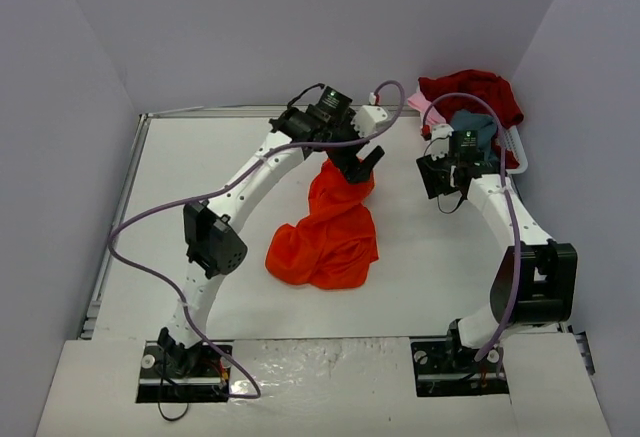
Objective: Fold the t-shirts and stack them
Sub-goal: Flatten out the tshirt
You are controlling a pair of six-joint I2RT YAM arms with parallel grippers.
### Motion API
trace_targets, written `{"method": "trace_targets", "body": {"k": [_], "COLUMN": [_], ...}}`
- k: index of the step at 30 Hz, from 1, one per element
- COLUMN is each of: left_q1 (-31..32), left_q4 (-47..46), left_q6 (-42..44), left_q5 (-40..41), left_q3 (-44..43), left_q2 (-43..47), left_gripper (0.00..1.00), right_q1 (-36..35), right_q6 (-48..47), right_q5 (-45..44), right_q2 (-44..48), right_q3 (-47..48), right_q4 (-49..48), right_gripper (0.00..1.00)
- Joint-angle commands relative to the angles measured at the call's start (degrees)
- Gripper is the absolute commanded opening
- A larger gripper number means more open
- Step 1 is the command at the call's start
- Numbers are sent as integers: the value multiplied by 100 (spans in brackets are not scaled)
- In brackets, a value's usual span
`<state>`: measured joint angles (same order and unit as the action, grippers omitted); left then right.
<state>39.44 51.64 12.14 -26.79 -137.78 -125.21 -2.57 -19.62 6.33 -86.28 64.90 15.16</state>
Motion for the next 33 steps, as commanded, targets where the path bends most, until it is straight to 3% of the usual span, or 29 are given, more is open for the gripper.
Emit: {"method": "trace_targets", "body": {"k": [1, 8, 11, 15, 21, 27, 33], "left_q1": [99, -128, -567, -1210, -1624, -1633, -1694], "left_q4": [-241, -734, -979, -1200, -1261, -1393, -1420], "left_q6": [86, 350, 62, -72, 16, 16, 34], "left_q5": [191, 877, 772, 578, 429, 288, 279], "left_q3": [389, 2007, 2850, 3879, 5328, 6086, 6210], "left_q2": [128, 1190, 1892, 2500, 3142, 3283, 3415], "left_gripper": [97, 94, 94, 94, 94, 94, 94], "right_q1": [55, 11, -252, -806, -1149, -1255, -1413], "right_q6": [-7, -86, -332, -411, -403, -473, -623], "right_q5": [-167, 570, 958, 818, 1080, 1459, 1442], "right_q2": [138, 6, -213, -591, -1461, -2314, -2630], "right_q3": [110, 382, 690, 1076, 1735, 2482, 2799], "right_q4": [-13, 249, 681, 875, 1059, 1323, 1455], "right_gripper": [55, 56, 57, 58, 58, 58, 58]}}
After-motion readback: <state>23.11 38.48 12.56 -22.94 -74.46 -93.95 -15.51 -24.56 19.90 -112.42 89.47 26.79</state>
